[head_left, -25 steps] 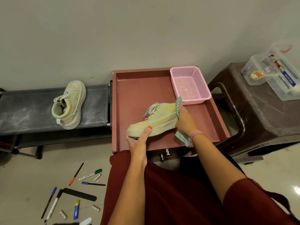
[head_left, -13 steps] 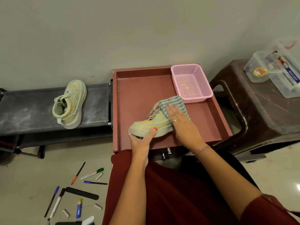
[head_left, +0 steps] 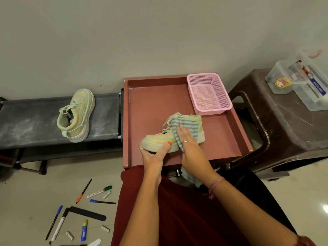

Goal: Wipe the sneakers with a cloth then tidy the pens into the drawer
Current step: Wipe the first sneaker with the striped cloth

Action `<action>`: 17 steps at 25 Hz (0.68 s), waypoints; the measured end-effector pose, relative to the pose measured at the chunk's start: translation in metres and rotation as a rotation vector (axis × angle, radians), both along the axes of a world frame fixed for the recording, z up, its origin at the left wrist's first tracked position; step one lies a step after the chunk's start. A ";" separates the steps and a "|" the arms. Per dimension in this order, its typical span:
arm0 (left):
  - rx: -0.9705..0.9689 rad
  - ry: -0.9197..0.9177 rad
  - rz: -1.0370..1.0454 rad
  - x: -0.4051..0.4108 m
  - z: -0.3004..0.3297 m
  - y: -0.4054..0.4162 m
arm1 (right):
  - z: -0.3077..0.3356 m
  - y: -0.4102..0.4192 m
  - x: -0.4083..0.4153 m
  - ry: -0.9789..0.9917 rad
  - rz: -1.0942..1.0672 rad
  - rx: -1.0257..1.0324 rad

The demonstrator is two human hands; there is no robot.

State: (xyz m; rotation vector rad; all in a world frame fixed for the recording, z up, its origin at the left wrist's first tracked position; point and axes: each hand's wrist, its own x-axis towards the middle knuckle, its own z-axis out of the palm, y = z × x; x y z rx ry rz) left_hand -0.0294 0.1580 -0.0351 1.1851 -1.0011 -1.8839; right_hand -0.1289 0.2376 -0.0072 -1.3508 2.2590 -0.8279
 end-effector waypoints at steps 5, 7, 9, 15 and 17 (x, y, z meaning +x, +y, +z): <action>-0.017 0.018 -0.041 0.000 0.000 0.003 | 0.001 -0.017 -0.045 0.171 -0.167 0.123; -0.011 0.019 -0.038 0.001 -0.001 0.002 | 0.010 -0.021 -0.022 0.086 -0.112 0.114; -0.012 0.010 -0.041 0.001 -0.001 0.001 | 0.018 -0.010 0.005 0.038 0.076 0.069; -0.006 0.027 -0.027 -0.001 -0.003 0.001 | 0.011 -0.007 -0.046 0.259 0.043 0.092; 0.012 0.034 -0.012 0.000 -0.004 0.000 | 0.012 -0.016 -0.024 0.161 0.010 0.071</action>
